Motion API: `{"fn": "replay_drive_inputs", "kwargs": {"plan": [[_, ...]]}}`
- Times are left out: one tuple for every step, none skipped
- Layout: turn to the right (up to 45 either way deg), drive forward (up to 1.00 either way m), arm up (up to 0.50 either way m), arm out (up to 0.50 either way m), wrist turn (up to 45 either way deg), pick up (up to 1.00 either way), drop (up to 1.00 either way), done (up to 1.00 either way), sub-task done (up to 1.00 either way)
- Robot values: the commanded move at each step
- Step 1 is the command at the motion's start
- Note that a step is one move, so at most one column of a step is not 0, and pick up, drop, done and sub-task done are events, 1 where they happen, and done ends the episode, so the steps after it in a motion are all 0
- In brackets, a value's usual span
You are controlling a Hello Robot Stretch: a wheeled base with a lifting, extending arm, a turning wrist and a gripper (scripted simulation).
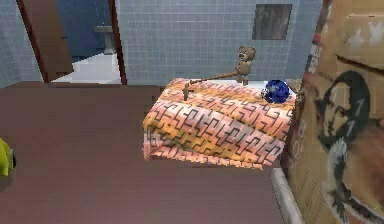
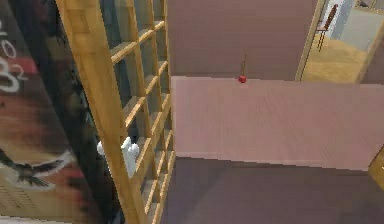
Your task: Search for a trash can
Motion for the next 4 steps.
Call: {"fn": "replay_drive_inputs", "kwargs": {"plan": [[0.0, 0.30, 0.00, 0.00, 0.0, 0.00, 0.00, 0.00, 0.00], [-42.0, 0.00, 0.00, 0.00, 0.0, 0.00, 0.00, 0.00, 0.00], [0.0, 1.00, 0.00, 0.00, 0.0, 0.00, 0.00, 0.00, 0.00], [0.0, 0.35, 0.00, 0.00, 0.0, 0.00, 0.00, 0.00, 0.00]]}}
